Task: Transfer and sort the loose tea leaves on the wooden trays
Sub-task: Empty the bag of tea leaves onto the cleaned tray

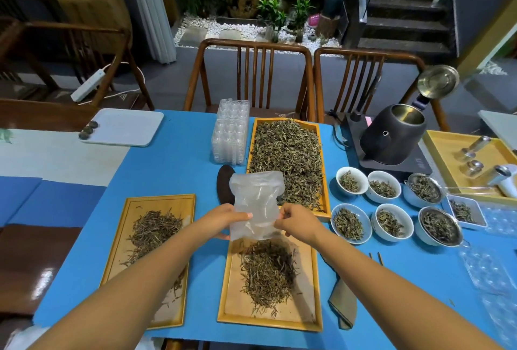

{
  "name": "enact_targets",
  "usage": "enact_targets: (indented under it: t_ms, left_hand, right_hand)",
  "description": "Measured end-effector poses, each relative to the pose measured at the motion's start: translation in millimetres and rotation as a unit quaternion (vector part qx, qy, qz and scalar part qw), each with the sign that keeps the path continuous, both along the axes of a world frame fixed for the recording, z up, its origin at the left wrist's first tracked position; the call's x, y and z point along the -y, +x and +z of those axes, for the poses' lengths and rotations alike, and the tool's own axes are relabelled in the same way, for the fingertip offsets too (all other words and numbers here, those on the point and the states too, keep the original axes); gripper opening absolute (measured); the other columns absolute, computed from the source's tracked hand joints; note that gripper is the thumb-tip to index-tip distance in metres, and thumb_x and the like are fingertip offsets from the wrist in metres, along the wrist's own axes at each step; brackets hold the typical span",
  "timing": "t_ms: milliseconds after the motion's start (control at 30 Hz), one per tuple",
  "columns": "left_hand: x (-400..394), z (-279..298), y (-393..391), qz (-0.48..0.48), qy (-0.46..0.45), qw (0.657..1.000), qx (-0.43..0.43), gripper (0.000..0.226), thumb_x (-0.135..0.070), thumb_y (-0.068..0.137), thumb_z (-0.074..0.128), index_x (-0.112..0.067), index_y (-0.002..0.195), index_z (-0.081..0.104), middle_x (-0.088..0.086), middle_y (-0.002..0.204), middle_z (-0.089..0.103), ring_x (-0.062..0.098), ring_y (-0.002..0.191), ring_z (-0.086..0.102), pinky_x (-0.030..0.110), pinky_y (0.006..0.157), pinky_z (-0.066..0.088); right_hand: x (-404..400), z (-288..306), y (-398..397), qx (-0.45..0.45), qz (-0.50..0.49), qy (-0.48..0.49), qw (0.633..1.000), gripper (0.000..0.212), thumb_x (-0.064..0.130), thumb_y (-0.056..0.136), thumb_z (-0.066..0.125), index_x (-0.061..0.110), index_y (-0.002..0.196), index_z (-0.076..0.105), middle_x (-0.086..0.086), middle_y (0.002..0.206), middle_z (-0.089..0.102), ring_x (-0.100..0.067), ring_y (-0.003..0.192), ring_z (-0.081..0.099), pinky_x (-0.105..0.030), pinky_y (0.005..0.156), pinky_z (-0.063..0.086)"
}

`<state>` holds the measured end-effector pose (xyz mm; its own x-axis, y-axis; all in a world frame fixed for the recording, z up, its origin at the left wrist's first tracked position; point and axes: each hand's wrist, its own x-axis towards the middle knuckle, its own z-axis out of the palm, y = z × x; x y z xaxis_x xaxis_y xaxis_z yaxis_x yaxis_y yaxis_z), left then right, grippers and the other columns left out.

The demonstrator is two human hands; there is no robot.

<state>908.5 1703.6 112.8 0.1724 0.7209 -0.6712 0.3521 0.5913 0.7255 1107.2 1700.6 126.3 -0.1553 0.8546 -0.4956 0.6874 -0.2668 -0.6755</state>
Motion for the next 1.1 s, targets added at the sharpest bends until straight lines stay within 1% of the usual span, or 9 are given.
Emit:
enact_targets:
  t_ms: [67, 167, 333, 400, 467, 667, 867, 1033, 1100]
  left_hand:
    - [-7, -4, -6, 0.011, 0.001, 1.000, -0.013, 0.036, -0.027, 0.085, 0.066, -0.010, 0.115, 0.055, 0.004, 0.112, 0.061, 0.019, 0.101, 0.059, 0.030, 0.079, 0.050]
    - [-21, -9, -16, 0.027, 0.013, 0.999, -0.039, 0.036, -0.021, 0.083, 0.068, -0.016, 0.116, 0.053, 0.003, 0.111, 0.058, 0.020, 0.103, 0.056, 0.031, 0.082, 0.046]
    - [-43, -19, -36, 0.053, 0.040, 0.996, -0.061, 0.041, -0.004, 0.080, 0.068, -0.017, 0.116, 0.055, -0.003, 0.095, 0.061, 0.005, 0.079, 0.056, 0.015, 0.059, 0.042]
    - [-51, -25, -42, 0.071, 0.055, 0.992, -0.083, 0.045, 0.004, 0.078, 0.066, -0.010, 0.120, 0.057, 0.000, 0.089, 0.059, 0.007, 0.075, 0.054, 0.012, 0.055, 0.041]
    - [-59, -30, -46, 0.088, 0.064, 0.989, -0.100, 0.049, 0.008, 0.077, 0.062, -0.008, 0.123, 0.056, 0.007, 0.097, 0.055, 0.012, 0.075, 0.052, 0.014, 0.054, 0.041]
    - [-86, -40, -48, 0.113, 0.075, 0.984, -0.113, 0.051, 0.006, 0.080, 0.057, -0.014, 0.127, 0.051, 0.009, 0.109, 0.056, 0.018, 0.087, 0.054, 0.022, 0.060, 0.040]
    - [-104, -51, -37, 0.168, 0.099, 0.977, -0.087, 0.049, 0.004, 0.084, 0.057, -0.010, 0.131, 0.048, 0.006, 0.111, 0.054, 0.017, 0.099, 0.051, 0.026, 0.080, 0.037]
    - [-103, -58, -35, 0.195, 0.088, 0.972, -0.097, 0.049, 0.000, 0.085, 0.054, -0.012, 0.131, 0.046, 0.008, 0.120, 0.054, 0.019, 0.100, 0.049, 0.026, 0.079, 0.036]
    - [-100, -60, -36, 0.191, 0.083, 0.973, -0.102, 0.049, 0.002, 0.082, 0.052, -0.012, 0.129, 0.047, 0.008, 0.121, 0.055, 0.020, 0.101, 0.050, 0.027, 0.077, 0.039]
  right_hand:
    - [-8, -5, -7, 0.001, 0.006, 0.000, 1.000, 0.018, 0.011, 0.081, 0.060, 0.016, 0.070, 0.046, -0.001, 0.068, 0.052, -0.020, 0.069, 0.051, -0.031, 0.067, 0.040]
    - [-23, -14, -19, 0.001, 0.011, 0.000, 1.000, 0.014, 0.009, 0.079, 0.059, 0.016, 0.073, 0.049, -0.001, 0.072, 0.056, -0.018, 0.069, 0.051, -0.029, 0.064, 0.039]
    - [-46, -31, -42, -0.014, -0.019, -0.005, 1.000, 0.024, 0.006, 0.081, 0.052, 0.022, 0.066, 0.043, 0.007, 0.064, 0.049, -0.009, 0.061, 0.046, -0.023, 0.051, 0.033]
    - [-52, -39, -53, -0.017, -0.041, -0.004, 0.999, 0.024, 0.006, 0.082, 0.050, 0.021, 0.066, 0.041, 0.006, 0.064, 0.048, -0.013, 0.064, 0.047, -0.027, 0.054, 0.033]
    - [-58, -47, -62, -0.021, -0.052, -0.004, 0.998, 0.023, 0.005, 0.083, 0.050, 0.019, 0.067, 0.039, 0.003, 0.066, 0.049, -0.020, 0.071, 0.050, -0.029, 0.060, 0.034]
    - [-77, -64, -80, -0.053, -0.096, 0.009, 0.994, 0.014, 0.006, 0.086, 0.047, 0.014, 0.076, 0.041, -0.004, 0.078, 0.055, -0.022, 0.073, 0.051, -0.032, 0.062, 0.039]
    - [-93, -74, -82, -0.076, -0.122, -0.006, 0.990, 0.009, 0.006, 0.087, 0.047, 0.011, 0.082, 0.041, -0.006, 0.080, 0.053, -0.023, 0.074, 0.049, -0.034, 0.066, 0.038]
    - [-92, -77, -79, -0.103, -0.128, -0.030, 0.986, 0.024, 0.005, 0.087, 0.052, 0.015, 0.074, 0.035, 0.000, 0.063, 0.045, -0.017, 0.054, 0.044, -0.034, 0.061, 0.038]
    - [-91, -77, -78, -0.104, -0.126, -0.027, 0.986, 0.023, 0.006, 0.086, 0.054, 0.015, 0.075, 0.036, 0.002, 0.062, 0.044, -0.017, 0.056, 0.044, -0.033, 0.062, 0.038]
